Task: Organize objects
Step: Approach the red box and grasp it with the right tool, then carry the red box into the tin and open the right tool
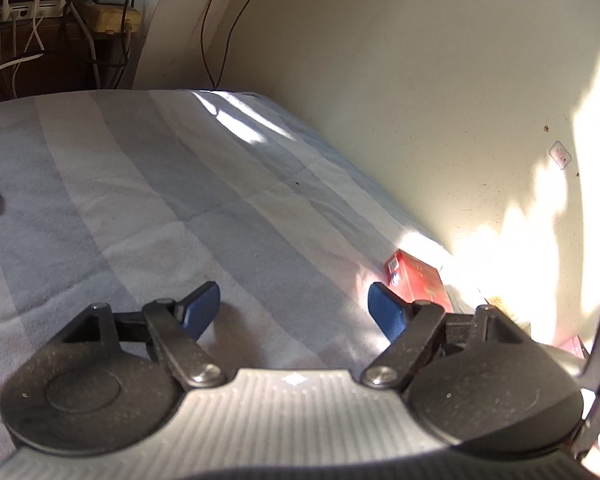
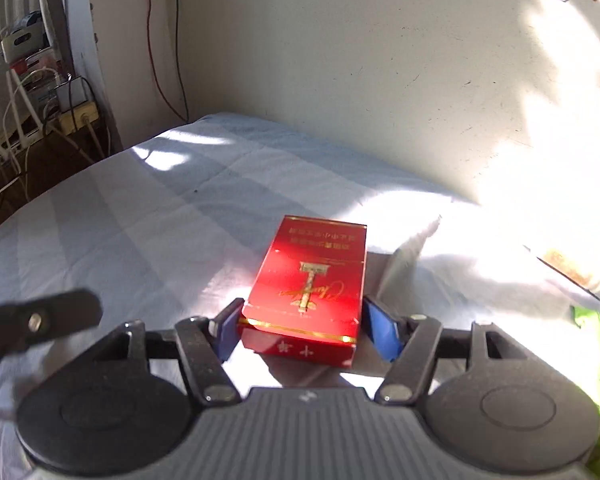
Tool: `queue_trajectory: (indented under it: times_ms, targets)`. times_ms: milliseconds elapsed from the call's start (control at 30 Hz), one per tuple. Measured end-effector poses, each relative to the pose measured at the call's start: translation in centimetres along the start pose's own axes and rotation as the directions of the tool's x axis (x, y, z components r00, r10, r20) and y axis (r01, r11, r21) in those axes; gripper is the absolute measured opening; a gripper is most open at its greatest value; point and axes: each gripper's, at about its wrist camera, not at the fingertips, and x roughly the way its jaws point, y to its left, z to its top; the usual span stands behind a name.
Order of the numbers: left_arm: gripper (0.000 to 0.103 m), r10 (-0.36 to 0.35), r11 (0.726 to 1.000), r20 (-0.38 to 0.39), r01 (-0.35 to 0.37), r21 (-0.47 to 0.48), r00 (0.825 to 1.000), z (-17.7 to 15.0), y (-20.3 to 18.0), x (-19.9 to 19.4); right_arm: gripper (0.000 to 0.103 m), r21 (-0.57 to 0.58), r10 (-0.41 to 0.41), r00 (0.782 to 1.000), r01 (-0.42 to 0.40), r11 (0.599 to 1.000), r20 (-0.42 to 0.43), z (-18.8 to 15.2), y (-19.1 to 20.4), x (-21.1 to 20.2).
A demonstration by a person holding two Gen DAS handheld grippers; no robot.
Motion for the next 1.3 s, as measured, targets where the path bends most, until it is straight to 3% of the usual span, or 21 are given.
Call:
queue_trajectory:
  times_ms: [67,133,233,333,433,500,533,600,667,767,833,900,933,967,1033,1100,1200,1300]
  targets:
    - [0.082,-0.042,0.997,-0.021,0.044,0.067,0.999,-0.4,-1.0,0.2,0.063,-0.022,0.007,1.000,-0.007,1.000,0.004,-3.8,-0.1,-4.1]
    - [0.082,-0.119,0.980,-0.093,0.132,0.150,0.988,-1.3,-2.3,0.8,0.062,-0.036,-0.004,1.000,0.004,0.999,0.000,-7.3,-0.2,-7.8]
    - [0.083,-0.221,0.916,-0.169,0.264,0.303,0.961,-3.4,-5.0,0.3,0.062,-0.031,-0.035,0.999,0.035,0.999,0.027,-13.1,-0.2,-13.9]
    - [0.082,-0.332,0.847,-0.275,0.413,0.335,0.902,-5.3,-7.0,-1.1,0.063,0.005,-0.116,0.992,0.116,0.993,0.058,-18.4,-0.8,-19.1]
    - [0.082,-0.443,0.744,-0.365,0.563,0.360,0.819,-8.3,-9.9,-5.2,0.071,0.094,-0.177,0.981,0.169,0.981,0.078,-23.0,-2.2,-23.9]
    - [0.082,-0.466,0.676,-0.437,0.628,0.386,0.769,-10.6,-11.8,-7.8,0.073,0.145,-0.205,0.975,0.192,0.971,0.084,-25.0,-2.8,-25.8]
    - [0.082,-0.459,0.653,-0.465,0.643,0.401,0.757,-11.8,-12.5,-8.9,0.074,0.159,-0.225,0.970,0.208,0.965,0.093,-25.7,-3.0,-26.6]
    - [0.082,-0.441,0.618,-0.489,0.649,0.444,0.753,-13.7,-13.7,-10.8,0.079,0.183,-0.253,0.960,0.228,0.956,0.123,-26.5,-3.5,-27.7]
    - [0.082,-0.409,0.612,-0.504,0.639,0.467,0.761,-15.0,-14.3,-11.5,0.082,0.202,-0.239,0.959,0.206,0.958,0.155,-26.8,-4.1,-28.5]
    - [0.082,-0.341,0.637,-0.545,0.615,0.465,0.766,-16.5,-14.7,-10.9,0.083,0.190,-0.207,0.963,0.173,0.966,0.174,-26.8,-4.8,-28.2]
    - [0.082,-0.306,0.652,-0.581,0.611,0.449,0.754,-17.6,-14.7,-10.4,0.082,0.179,-0.179,0.970,0.149,0.972,0.165,-27.0,-4.9,-28.0]
    - [0.080,-0.314,0.634,-0.537,0.594,0.495,0.783,-18.7,-15.0,-11.1,0.070,0.152,-0.150,0.978,0.128,0.980,0.145,-27.1,-4.5,-26.9]
    - [0.070,-0.324,0.623,-0.540,0.605,0.496,0.777,-18.9,-15.3,-11.2,0.060,0.140,-0.144,0.979,0.123,0.982,0.147,-27.0,-4.2,-26.8]
    - [0.062,-0.346,0.618,-0.568,0.637,0.461,0.747,-18.9,-15.5,-11.2,0.060,0.134,-0.140,0.978,0.120,0.984,0.153,-26.9,-4.2,-26.8]
    - [0.058,-0.348,0.627,-0.562,0.632,0.455,0.750,-18.3,-16.4,-11.5,0.059,0.154,-0.145,0.974,0.118,0.981,0.175,-26.8,-4.6,-27.0]
    - [0.057,-0.394,0.598,-0.530,0.647,0.472,0.751,-17.2,-17.6,-12.5,0.059,0.165,-0.175,0.952,0.136,0.977,0.250,-26.5,-4.9,-28.2]
    - [0.057,-0.481,0.529,-0.444,0.654,0.541,0.756,-15.4,-20.8,-14.7,0.059,0.181,-0.236,0.895,0.179,0.967,0.378,-25.1,-6.1,-30.4]
    - [0.057,-0.519,0.473,-0.374,0.623,0.623,0.768,-14.5,-24.9,-15.0,0.060,0.203,-0.304,0.844,0.236,0.950,0.442,-22.6,-8.3,-31.1]
